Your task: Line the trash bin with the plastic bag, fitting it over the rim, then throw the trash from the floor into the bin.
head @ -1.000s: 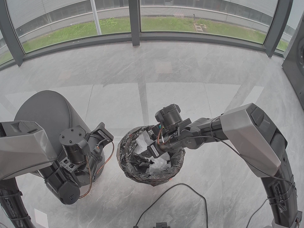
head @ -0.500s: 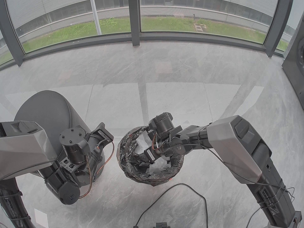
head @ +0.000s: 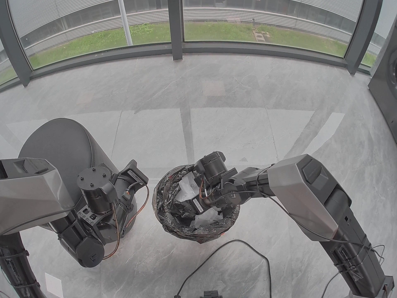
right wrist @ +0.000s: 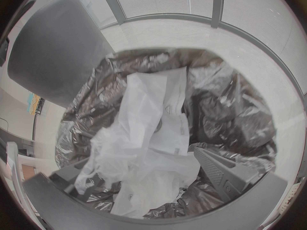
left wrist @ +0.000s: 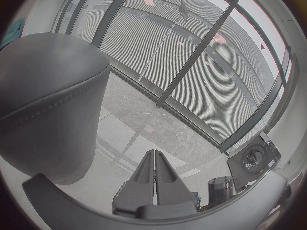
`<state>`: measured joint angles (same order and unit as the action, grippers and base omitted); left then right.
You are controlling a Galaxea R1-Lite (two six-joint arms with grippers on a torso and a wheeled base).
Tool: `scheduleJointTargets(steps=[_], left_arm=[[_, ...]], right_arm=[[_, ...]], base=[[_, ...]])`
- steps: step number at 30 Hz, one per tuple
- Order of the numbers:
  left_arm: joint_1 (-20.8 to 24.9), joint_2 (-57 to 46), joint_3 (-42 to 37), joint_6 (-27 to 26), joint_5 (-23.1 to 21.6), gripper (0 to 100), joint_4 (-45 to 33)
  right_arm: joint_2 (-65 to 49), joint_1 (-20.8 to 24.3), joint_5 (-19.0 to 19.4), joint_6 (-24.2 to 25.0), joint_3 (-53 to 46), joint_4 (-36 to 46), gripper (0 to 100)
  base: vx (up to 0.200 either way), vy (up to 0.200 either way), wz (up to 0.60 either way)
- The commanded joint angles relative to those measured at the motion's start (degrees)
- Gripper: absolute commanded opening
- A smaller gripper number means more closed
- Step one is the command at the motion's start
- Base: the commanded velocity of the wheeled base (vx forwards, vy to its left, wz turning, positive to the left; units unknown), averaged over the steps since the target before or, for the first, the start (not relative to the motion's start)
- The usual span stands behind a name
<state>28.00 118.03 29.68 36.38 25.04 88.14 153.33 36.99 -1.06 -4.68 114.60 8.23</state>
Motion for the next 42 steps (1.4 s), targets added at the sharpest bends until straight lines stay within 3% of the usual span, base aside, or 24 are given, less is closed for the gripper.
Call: scheduleJointTargets(steps=[1,13,19,22,23,25,29,32,35,36,39,42], left_arm=[[0.04,0.27,0.11,0.01,0.01,0,0.02],[0.39,0.54,-0.06,0.01,0.01,0,0.02],[1.18,0.36,-0.59,-0.17,-0.08,0,0.02],[0.91,-0.52,-2.79,-2.80,-2.28,0,0.02],[0.91,-0.52,-2.79,-2.80,-2.28,0,0.02],[-1.02,-3.33,-4.20,-7.37,-9.48,0,-0.07],[-3.57,-7.02,-6.31,-14.67,-14.49,0,-0.07],[-3.13,-10.45,-10.00,-14.49,-14.49,0,-0.07],[-2.95,-13.35,-14.83,-14.58,-14.58,0,-0.16],[-3.04,-15.81,-18.43,-14.49,-14.67,0,-0.16],[-3.04,-20.21,-24.23,-14.49,-14.67,0,-0.16],[-3.04,-25.92,-29.68,-14.32,-14.49,0,-0.69]], right_arm=[[-3.57,0.10,0.01,-0.15,-0.01,0.21,100],[-13.85,0.46,0.01,-0.15,-0.01,5.57,100],[-21.59,-3.41,0.45,-0.42,-0.01,7.68,100],[-29.23,-10.62,0.53,-0.50,-0.01,7.59,100],[-29.23,-10.62,0.53,-0.50,-0.01,7.59,100],[-35.91,-17.30,0.62,-0.33,-4.92,7.15,100],[-45.93,-26.26,0.53,0.64,-18.98,0.38,100],[-54.98,-31.62,0.27,2.84,-36.56,-14.21,100],[-61.14,-33.82,-0.35,5.38,-49.04,-25.54,100],[-64.65,-35.58,-2.02,7.58,-55.45,-32.22,100],[-69.84,-38.57,-5.00,10.75,-58.88,-34.86,100],[-76.17,-43.58,-4.83,11.01,-61.17,-34.95,100]], base=[[0.000,0.000,0.00],[0.000,0.000,0.00],[0.000,0.000,0.00],[0.000,0.000,0.00],[0.000,0.000,0.00],[0.000,0.000,0.00],[0.000,0.000,0.00],[0.000,0.000,0.00],[0.000,0.000,0.00],[0.000,0.000,0.00],[0.000,0.000,0.00],[0.000,0.000,0.00]])
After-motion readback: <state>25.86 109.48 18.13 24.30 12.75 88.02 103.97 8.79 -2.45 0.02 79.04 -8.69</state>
